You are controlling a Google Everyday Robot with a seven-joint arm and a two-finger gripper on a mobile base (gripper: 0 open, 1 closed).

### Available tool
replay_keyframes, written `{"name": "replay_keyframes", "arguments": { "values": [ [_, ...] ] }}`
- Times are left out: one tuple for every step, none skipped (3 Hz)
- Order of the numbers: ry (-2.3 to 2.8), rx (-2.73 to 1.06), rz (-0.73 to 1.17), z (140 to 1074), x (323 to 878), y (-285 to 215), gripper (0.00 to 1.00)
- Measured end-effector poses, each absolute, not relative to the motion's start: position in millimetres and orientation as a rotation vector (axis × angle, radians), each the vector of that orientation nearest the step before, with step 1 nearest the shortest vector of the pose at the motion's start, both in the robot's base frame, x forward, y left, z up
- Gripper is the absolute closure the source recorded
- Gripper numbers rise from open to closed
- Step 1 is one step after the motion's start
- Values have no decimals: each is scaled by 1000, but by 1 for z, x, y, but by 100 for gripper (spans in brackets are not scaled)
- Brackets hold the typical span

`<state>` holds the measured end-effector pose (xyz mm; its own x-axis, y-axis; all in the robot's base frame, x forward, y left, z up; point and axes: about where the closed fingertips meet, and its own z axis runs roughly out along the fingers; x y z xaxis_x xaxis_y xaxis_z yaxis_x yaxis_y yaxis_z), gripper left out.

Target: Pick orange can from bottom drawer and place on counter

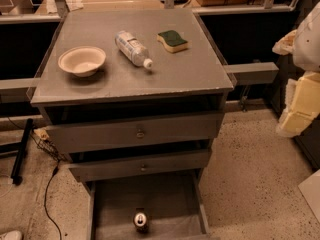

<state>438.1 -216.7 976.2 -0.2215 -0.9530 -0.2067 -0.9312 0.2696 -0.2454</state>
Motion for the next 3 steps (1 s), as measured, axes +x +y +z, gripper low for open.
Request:
{"name": "replay_keyframes", "arguments": {
  "values": [
    [2220, -1727, -110, 974, 437, -215, 0],
    [2197, -1736, -72, 943, 437, -208, 0],
    [2174, -1748, -13, 885, 439, -194, 0]
  ]
}}
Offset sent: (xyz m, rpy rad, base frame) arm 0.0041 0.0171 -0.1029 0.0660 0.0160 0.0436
